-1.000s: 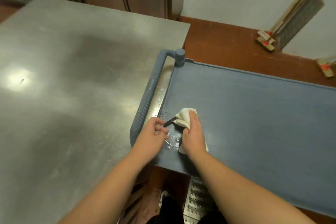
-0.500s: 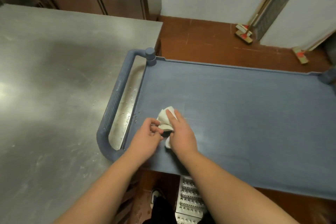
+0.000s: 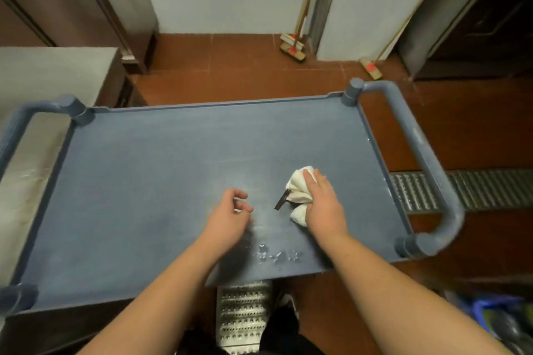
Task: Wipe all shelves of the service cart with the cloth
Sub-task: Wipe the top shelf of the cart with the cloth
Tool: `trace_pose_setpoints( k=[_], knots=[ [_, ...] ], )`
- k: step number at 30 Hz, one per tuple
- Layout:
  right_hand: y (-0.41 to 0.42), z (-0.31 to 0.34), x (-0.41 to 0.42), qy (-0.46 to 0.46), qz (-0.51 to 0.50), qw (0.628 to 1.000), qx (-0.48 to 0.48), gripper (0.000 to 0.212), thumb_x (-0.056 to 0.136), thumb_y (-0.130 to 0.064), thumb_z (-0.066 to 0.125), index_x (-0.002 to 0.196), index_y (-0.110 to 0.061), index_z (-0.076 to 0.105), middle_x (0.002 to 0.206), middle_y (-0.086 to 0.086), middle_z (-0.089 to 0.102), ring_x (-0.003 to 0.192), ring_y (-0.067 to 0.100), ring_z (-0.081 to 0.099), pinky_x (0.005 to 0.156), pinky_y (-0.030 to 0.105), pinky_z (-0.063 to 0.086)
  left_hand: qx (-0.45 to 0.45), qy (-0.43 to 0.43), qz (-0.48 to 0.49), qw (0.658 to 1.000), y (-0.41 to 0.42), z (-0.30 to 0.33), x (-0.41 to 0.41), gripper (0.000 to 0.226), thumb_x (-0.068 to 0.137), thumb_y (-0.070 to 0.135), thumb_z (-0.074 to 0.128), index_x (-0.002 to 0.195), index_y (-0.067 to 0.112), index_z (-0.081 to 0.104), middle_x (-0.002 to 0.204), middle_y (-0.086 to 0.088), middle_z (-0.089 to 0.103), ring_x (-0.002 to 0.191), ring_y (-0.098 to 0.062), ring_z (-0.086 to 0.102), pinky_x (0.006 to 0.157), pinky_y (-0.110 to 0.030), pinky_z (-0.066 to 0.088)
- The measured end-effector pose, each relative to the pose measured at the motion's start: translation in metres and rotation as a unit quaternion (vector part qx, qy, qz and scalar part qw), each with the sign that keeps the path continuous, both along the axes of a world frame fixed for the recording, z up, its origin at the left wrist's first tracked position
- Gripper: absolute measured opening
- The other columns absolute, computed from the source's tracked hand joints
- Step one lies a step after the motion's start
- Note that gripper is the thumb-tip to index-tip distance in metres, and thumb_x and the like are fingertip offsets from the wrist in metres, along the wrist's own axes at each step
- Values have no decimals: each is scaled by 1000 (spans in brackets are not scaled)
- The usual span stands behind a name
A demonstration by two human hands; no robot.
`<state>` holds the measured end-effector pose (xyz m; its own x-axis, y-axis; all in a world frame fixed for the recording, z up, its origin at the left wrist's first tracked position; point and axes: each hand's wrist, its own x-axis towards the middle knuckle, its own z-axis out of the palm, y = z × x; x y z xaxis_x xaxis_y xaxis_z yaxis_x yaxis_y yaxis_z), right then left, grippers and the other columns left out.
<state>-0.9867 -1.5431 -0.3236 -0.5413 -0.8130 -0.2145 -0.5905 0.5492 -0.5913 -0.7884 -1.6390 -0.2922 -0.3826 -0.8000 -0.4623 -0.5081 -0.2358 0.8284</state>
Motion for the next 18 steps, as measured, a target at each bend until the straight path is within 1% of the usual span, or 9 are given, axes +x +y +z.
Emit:
trace_pose_setpoints(
  k=[2, 4, 6, 8, 10, 13, 15, 17, 18],
  knots=[
    [23, 5, -36, 4, -26, 1000, 7, 78, 87, 6, 48, 156, -28, 33, 167, -1, 17, 155, 19, 11, 124, 31, 11, -1, -4, -33, 999, 9, -1, -30, 35, 83, -4, 46, 93, 29, 49, 84, 1, 64, 77, -25, 64, 70, -42, 50],
    [39, 7, -61, 6, -50, 999, 11, 78, 87, 6, 51, 156, -25, 32, 167, 1, 17, 155, 21, 10, 123, 30, 9, -2, -7, -47, 999, 13, -3, -47, 33, 84, -2, 47, 92, 30, 48, 85, 1, 64, 78, -26, 64, 65, -37, 48],
    [47, 3, -75, 14, -72, 997, 16, 79, 87, 8, 49, 157, -25, 32, 167, 1, 18, 155, 21, 11, 122, 31, 11, -8, -10, -50, 999, 15, -3, -55, 30, 87, 0, 48, 91, 30, 47, 86, 0, 64, 76, -24, 63, 62, -33, 45],
    [48, -2, -76, 10, -99, 995, 2, 81, 85, 12, 43, 156, -27, 34, 166, -1, 20, 154, 18, 13, 121, 26, 11, -11, -15, -50, 999, 14, -5, -51, 29, 88, 1, 48, 91, 29, 47, 86, -1, 64, 76, -24, 62, 63, -34, 46],
    [44, -5, -67, -26, -134, 990, -32, 83, 83, 16, 39, 154, -27, 38, 165, -4, 24, 153, 15, 16, 120, 22, 9, -10, -29, -40, 999, 10, -6, -37, 27, 89, 2, 50, 91, 29, 47, 85, -1, 64, 77, -26, 63, 67, -38, 48],
    [33, -6, -48, -71, -177, 979, -78, 83, 79, 19, 38, 150, -25, 46, 162, -5, 31, 151, 14, 24, 119, 20, 14, -2, -33, -11, 999, 0, -8, -7, 29, 89, 1, 49, 92, 29, 48, 85, -1, 64, 78, -29, 66, 71, -41, 49],
    [18, -8, -28, -81, -174, 978, -85, 83, 78, 19, 40, 147, -26, 49, 160, -5, 35, 148, 13, 30, 114, 14, 17, 8, -26, 25, 999, -10, -11, 21, 32, 87, -2, 46, 93, 29, 49, 86, -3, 64, 75, -27, 66, 70, -42, 49],
    [1, -12, -3, -83, -156, 981, -81, 83, 76, 18, 41, 146, -25, 51, 159, -5, 37, 146, 12, 32, 110, 9, 16, 23, -15, 58, 998, -19, -12, 52, 34, 87, -4, 44, 94, 28, 49, 86, -4, 64, 70, -23, 66, 67, -38, 47],
    [-9, -14, 11, -84, -146, 982, -82, 83, 76, 18, 41, 147, -24, 51, 159, -3, 37, 146, 12, 32, 109, 6, 15, 25, -9, 69, 997, -24, -11, 68, 32, 85, -2, 45, 94, 28, 49, 86, -3, 64, 70, -23, 66, 66, -37, 46]
  ],
)
